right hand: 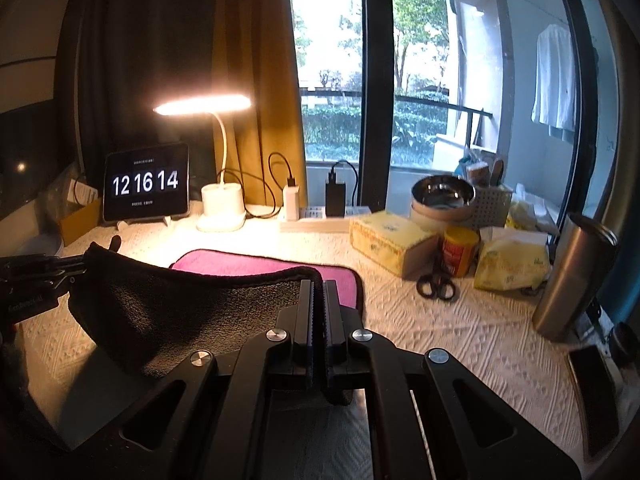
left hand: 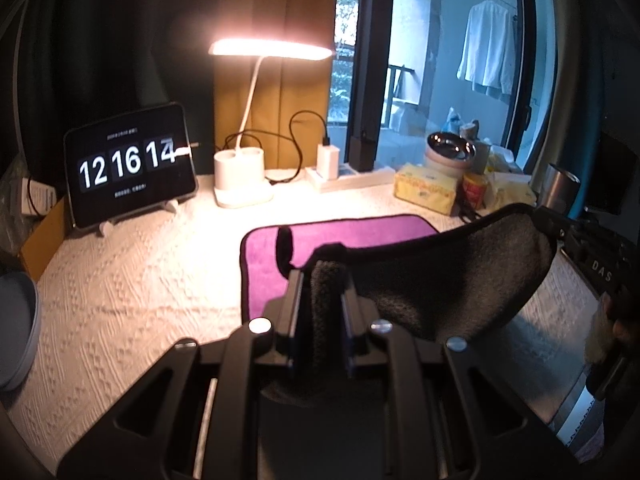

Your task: Fold towel

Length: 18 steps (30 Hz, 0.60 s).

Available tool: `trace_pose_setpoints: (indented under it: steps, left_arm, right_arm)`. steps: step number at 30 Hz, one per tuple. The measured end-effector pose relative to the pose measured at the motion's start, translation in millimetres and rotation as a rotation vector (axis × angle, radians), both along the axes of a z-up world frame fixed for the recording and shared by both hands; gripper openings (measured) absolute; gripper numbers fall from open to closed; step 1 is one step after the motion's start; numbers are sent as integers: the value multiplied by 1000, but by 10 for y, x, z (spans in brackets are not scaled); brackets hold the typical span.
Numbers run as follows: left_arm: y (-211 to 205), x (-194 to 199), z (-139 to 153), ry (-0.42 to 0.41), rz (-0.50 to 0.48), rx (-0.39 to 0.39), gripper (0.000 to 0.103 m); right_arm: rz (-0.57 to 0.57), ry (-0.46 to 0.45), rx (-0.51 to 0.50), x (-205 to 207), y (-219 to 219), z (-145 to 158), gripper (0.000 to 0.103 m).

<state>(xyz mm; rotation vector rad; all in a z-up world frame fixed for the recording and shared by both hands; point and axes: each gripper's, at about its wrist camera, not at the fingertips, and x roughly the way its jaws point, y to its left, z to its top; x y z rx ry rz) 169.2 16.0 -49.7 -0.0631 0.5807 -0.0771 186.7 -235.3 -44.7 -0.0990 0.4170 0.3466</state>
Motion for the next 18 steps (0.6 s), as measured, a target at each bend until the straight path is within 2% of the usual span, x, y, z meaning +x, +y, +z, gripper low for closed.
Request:
trace_pose_setpoints:
  steps: [18]
  left_arm:
    - [89,416,190,-72,0,-4,18]
  right_arm:
    - [-3,-70,5,413,107,194,5]
